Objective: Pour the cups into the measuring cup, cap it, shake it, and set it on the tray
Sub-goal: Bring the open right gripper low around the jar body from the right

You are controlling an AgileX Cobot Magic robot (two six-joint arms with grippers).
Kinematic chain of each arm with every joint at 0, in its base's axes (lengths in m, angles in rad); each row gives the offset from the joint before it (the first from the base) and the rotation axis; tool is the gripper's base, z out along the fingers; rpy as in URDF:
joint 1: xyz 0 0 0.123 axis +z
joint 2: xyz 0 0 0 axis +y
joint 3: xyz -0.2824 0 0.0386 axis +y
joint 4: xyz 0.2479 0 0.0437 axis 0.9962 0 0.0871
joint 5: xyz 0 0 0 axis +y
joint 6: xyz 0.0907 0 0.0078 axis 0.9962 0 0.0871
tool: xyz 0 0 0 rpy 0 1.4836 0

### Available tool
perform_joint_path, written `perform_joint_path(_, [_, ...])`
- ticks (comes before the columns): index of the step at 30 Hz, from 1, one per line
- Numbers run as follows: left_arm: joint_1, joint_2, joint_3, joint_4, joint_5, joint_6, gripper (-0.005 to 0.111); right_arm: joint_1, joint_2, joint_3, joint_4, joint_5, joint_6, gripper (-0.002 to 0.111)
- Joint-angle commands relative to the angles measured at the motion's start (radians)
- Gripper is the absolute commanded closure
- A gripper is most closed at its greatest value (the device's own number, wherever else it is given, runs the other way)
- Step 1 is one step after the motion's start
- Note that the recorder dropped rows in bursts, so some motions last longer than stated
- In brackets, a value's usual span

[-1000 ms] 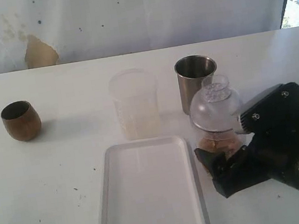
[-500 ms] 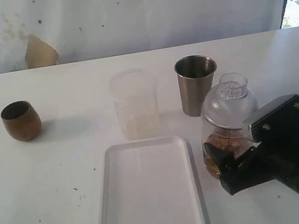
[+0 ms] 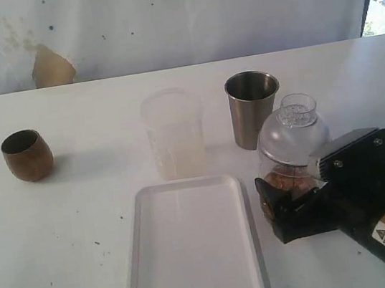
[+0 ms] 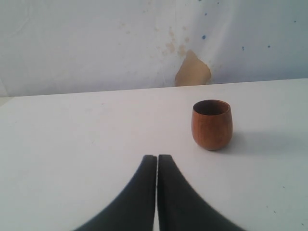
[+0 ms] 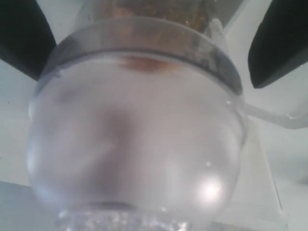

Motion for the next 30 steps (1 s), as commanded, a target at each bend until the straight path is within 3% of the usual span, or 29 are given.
perform_joint_path(1, [-0.001,-0.005,0.006,-0.007,-0.006,-0.001,0.106,-0.001,0.073,0.006,0.001,-0.11,0.053,0.003])
perform_joint_path(12, [-0.001,-0.005,0.006,-0.007,-0.006,-0.001,0.106,-0.001,0.208,-0.062,0.001,-0.179,0.106,0.003])
perform_joint_path(30, [-0.001,-0.005,0.006,-0.007,-0.006,-0.001,0.106,-0.001,0.21,-0.082,-0.003,-0.179,0.106,0.003])
